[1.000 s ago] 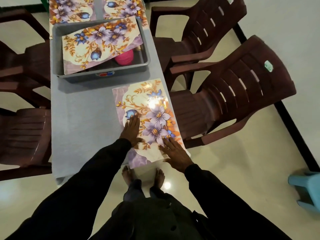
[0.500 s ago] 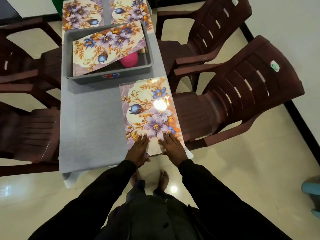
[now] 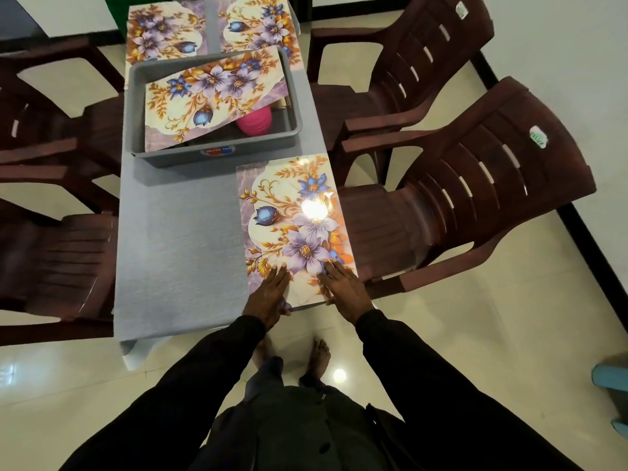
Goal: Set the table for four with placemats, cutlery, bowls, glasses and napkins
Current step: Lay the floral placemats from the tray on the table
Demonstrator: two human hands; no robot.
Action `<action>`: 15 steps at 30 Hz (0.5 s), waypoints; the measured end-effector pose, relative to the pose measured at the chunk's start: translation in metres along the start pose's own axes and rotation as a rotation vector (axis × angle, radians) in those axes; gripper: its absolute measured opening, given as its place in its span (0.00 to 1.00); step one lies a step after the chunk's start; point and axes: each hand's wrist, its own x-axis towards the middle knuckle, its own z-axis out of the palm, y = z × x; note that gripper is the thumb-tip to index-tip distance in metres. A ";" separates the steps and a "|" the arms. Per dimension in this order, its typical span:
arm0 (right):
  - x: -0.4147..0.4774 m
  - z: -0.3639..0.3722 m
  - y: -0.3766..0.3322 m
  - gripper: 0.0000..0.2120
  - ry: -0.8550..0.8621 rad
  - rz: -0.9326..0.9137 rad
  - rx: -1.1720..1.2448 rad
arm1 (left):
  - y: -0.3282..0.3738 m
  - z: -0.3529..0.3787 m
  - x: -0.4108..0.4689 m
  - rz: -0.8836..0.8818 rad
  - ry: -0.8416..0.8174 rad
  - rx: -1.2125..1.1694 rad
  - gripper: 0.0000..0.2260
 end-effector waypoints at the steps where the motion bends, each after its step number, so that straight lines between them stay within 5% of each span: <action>1: 0.000 -0.002 0.000 0.41 0.001 -0.001 0.006 | 0.001 -0.001 0.000 -0.003 0.003 0.000 0.41; 15: -0.003 -0.004 0.001 0.41 0.009 -0.005 0.037 | 0.003 -0.009 0.002 -0.007 -0.027 0.028 0.40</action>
